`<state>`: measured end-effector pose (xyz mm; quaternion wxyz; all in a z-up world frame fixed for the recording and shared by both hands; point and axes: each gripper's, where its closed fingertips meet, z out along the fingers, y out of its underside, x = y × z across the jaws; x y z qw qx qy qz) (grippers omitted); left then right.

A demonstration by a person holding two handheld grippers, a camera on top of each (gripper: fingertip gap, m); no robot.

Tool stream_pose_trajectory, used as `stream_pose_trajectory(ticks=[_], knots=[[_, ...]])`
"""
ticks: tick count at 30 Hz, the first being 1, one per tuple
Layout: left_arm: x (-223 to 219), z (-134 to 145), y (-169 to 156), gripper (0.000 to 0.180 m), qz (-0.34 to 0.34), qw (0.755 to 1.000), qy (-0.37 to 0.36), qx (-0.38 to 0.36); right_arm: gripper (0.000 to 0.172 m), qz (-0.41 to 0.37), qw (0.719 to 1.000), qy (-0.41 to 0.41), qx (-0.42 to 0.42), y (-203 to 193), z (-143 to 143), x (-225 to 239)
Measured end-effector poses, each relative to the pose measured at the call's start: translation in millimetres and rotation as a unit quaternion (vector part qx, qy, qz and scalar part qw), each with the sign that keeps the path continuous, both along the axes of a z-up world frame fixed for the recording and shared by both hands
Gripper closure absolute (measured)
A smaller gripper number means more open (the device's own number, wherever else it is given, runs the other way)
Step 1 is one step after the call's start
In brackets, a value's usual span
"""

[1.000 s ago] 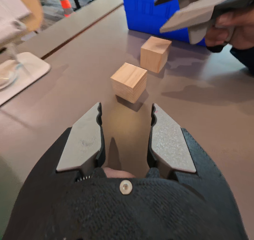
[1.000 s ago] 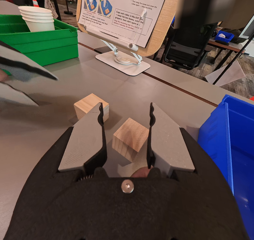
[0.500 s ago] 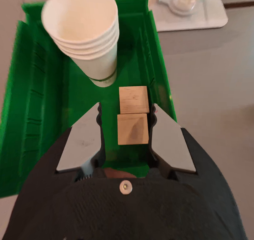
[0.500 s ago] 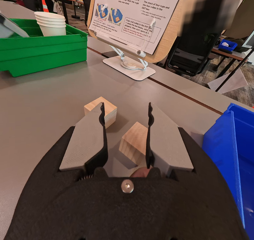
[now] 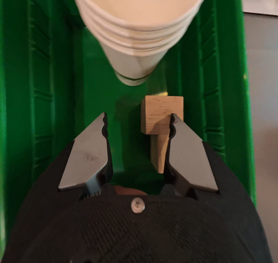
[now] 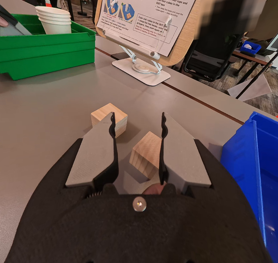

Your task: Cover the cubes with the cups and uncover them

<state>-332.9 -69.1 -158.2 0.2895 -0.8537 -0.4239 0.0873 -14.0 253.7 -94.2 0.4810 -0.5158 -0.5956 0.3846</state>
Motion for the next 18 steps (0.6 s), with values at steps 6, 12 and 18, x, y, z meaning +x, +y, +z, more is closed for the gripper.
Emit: stream_pose_trajectory(ticks=[6,12,18], knots=[[-17,7,-47,0.113,0.039,0.998,0.037,-0.030,0.114,0.003,1.000,0.003,0.004,-3,2,1],[9,21,-4,0.099,-0.012,0.998,0.007,0.060,0.115,0.004,1.000,-0.002,0.014,-6,0,0],[7,-10,14,0.102,-0.066,0.991,0.069,-0.089,0.115,-0.002,1.000,-0.005,0.025,-5,-2,-1]])
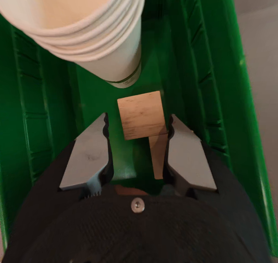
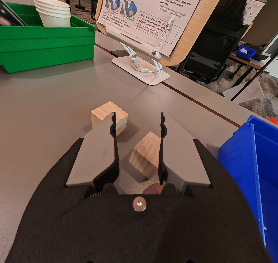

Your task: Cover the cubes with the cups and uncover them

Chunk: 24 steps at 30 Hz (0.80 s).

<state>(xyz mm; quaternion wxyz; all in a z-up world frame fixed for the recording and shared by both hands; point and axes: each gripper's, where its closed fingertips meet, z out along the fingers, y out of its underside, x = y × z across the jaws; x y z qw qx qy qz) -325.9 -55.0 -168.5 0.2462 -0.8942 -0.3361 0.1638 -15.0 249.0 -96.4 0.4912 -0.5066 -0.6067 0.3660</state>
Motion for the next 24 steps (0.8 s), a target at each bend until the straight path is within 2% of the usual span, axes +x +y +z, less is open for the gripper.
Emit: stream_pose_trajectory(ticks=[3,10,16,20,22,24], knots=[[-3,1,4,0.122,0.005,1.000,0.001,0.004,0.115,-0.002,1.000,-0.003,-0.001,1,-2,0],[-11,7,-23,0.123,0.014,1.000,0.015,-0.009,0.117,0.000,1.000,-0.002,0.008,-1,-1,0],[-15,58,-29,0.123,0.028,0.993,0.042,0.104,0.117,-0.001,1.000,-0.004,0.009,-1,-2,-1],[6,111,-6,0.123,-0.042,0.985,0.095,0.137,0.117,-0.003,1.000,-0.007,0.018,-1,-4,-1],[35,139,21,0.123,-0.122,0.973,0.131,0.147,0.118,-0.004,1.000,-0.007,0.021,-1,-4,-1],[70,154,51,0.123,-0.206,0.958,0.146,0.136,0.118,-0.005,1.000,-0.007,0.023,0,-5,-2]])
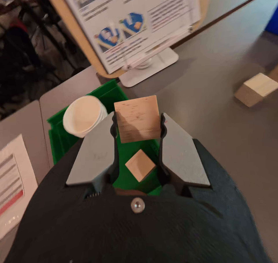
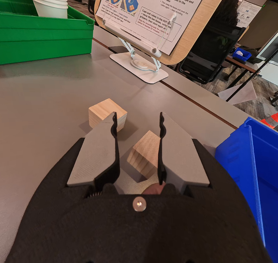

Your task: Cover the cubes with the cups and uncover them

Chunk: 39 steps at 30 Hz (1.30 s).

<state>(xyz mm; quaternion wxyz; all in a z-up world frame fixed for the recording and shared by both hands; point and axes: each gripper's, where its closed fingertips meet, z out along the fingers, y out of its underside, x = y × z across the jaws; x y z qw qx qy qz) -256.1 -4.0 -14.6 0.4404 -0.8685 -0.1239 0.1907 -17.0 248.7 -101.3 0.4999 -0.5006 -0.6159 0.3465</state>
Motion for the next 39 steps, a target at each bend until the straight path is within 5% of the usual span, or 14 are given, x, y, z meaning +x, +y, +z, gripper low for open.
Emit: stream_pose_trajectory(ticks=[6,11,15,18,29,31,35,39], knots=[[105,-29,85,0.123,-0.229,0.968,0.039,-0.100,0.118,-0.009,1.000,-0.006,0.003,4,-5,-1],[159,-117,111,0.123,-0.400,0.880,0.083,-0.240,0.118,-0.003,1.000,-0.002,-0.003,2,-4,-1],[161,-145,129,0.123,-0.438,0.847,0.139,-0.269,0.119,0.000,1.000,-0.002,0.002,0,-3,-1],[162,-159,128,0.123,-0.454,0.832,0.113,-0.297,0.119,0.003,1.000,-0.001,-0.003,-1,-2,-1],[136,-161,134,0.123,-0.433,0.825,0.122,-0.342,0.119,0.003,1.000,-0.006,-0.006,-2,-4,-1],[134,-155,143,0.104,-0.420,0.835,0.137,-0.329,0.119,0.003,1.000,-0.007,-0.006,-1,-5,-1],[127,-140,149,0.092,-0.403,0.836,0.159,-0.337,0.119,0.002,1.000,-0.010,-0.009,0,-6,-1],[118,-99,145,0.097,-0.348,0.878,0.138,-0.297,0.119,0.001,1.000,-0.007,-0.012,0,-4,-1]])
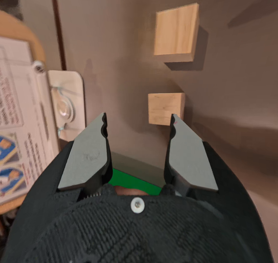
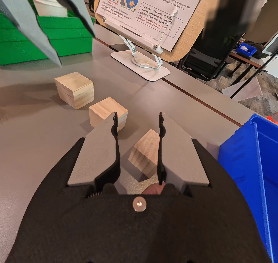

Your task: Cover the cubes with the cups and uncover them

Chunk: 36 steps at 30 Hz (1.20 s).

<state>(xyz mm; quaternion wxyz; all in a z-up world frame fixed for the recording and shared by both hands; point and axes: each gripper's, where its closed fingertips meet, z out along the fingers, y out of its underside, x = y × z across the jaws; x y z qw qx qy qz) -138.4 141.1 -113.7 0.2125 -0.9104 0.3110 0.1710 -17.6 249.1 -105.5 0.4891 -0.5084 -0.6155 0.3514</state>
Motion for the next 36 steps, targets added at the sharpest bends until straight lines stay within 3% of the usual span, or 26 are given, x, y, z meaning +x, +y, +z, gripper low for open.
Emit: stream_pose_trajectory(ticks=[2,5,9,10,12,15,17,19,22,26,32,36], knots=[[-15,35,-4,0.092,0.067,0.995,-0.031,0.062,0.120,0.000,1.000,0.002,-0.001,0,1,0],[-54,92,-28,0.088,0.191,0.968,-0.033,0.161,0.120,0.003,1.000,0.006,-0.001,-2,3,1],[-78,109,-90,0.079,0.315,0.927,-0.121,0.162,0.120,0.005,1.000,0.002,0.008,-4,2,0],[-80,105,-106,0.079,0.325,0.923,-0.142,0.147,0.120,0.005,1.000,0.002,0.009,-5,2,0],[-70,89,-139,0.085,0.283,0.939,-0.173,0.088,0.120,0.005,1.000,0.004,0.010,-5,3,0],[-74,69,-185,0.107,0.186,0.978,-0.091,0.039,0.120,0.006,1.000,0.007,0.003,-4,4,1],[-81,57,-203,0.122,0.157,0.986,-0.048,0.027,0.120,0.008,1.000,0.007,-0.001,-5,4,1],[-83,39,-217,0.120,0.177,0.982,-0.068,-0.024,0.119,0.008,1.000,0.001,0.002,-5,1,0],[-83,19,-215,0.118,0.175,0.979,-0.094,-0.053,0.120,0.012,1.000,-0.002,0.013,-8,-2,-2],[-94,-17,-211,0.119,0.151,0.980,-0.076,-0.107,0.121,0.012,1.000,0.000,0.021,-8,-3,-2],[-120,-54,-213,0.109,0.176,0.969,-0.072,-0.159,0.122,0.018,1.000,-0.001,0.007,-9,-4,-3],[-128,-76,-219,0.119,0.184,0.960,-0.078,-0.196,0.123,0.017,1.000,0.000,0.014,-9,-3,-3]])
